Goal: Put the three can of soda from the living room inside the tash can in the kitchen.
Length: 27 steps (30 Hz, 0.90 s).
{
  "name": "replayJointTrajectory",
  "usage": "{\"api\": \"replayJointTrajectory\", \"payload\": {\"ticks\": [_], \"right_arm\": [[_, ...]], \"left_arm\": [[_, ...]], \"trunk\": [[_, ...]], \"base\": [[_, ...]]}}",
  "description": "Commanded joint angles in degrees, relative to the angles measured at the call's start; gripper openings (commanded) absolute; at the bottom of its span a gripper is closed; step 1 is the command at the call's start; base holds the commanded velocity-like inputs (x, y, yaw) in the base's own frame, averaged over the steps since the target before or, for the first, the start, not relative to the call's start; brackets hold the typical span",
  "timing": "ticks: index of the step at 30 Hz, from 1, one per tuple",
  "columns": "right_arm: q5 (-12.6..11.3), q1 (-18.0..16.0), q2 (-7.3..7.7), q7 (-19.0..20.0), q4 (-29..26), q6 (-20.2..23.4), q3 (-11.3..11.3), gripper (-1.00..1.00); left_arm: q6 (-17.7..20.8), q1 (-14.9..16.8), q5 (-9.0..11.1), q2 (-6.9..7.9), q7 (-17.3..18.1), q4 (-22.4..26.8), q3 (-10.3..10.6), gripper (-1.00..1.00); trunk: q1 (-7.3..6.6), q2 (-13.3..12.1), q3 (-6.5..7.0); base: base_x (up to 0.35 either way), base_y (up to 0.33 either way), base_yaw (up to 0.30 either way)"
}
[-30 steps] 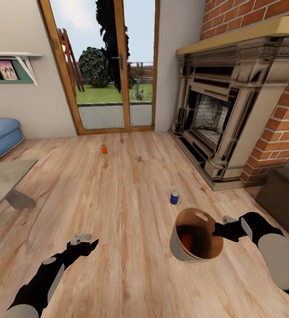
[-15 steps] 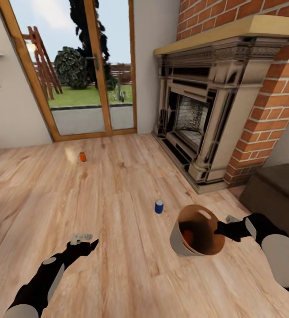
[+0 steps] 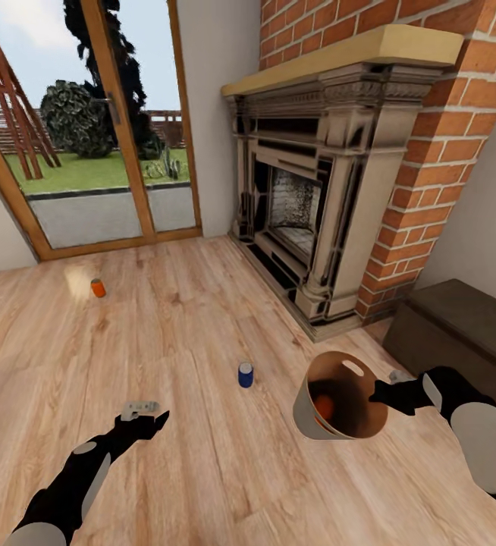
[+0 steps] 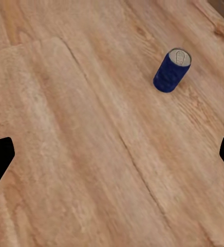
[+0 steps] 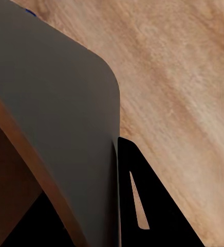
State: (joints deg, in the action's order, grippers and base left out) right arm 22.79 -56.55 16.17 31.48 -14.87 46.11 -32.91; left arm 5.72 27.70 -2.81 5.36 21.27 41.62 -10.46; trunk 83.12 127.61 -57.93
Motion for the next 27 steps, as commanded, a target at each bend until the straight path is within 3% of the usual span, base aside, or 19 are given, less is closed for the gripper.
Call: {"api": "replayJointTrajectory", "payload": {"ticks": [1,16,27], "right_arm": [[-1.61,-0.03,0.00,0.43,-0.01,0.47,-0.56,-1.00],[-1.61,-0.03,0.00,0.43,0.00,0.48,-0.56,-1.00],[-1.53,-0.01,0.00,0.43,0.01,0.48,-0.50,-1.00]], "left_arm": [[0.00,0.01,0.00,0.00,0.00,0.00,0.00,1.00],[0.00,0.00,0.00,0.00,0.00,0.00,0.00,1.00],[0.00,0.02,0.00,0.00,0.00,0.01,0.00,1.00]], "trunk": [[0.00,0.00,0.04],[0.00,0.00,0.43],[0.00,0.00,-0.10]], "base": [[0.324,-0.002,-0.252],[0.324,0.000,-0.248],[0.324,0.000,-0.030]]}}
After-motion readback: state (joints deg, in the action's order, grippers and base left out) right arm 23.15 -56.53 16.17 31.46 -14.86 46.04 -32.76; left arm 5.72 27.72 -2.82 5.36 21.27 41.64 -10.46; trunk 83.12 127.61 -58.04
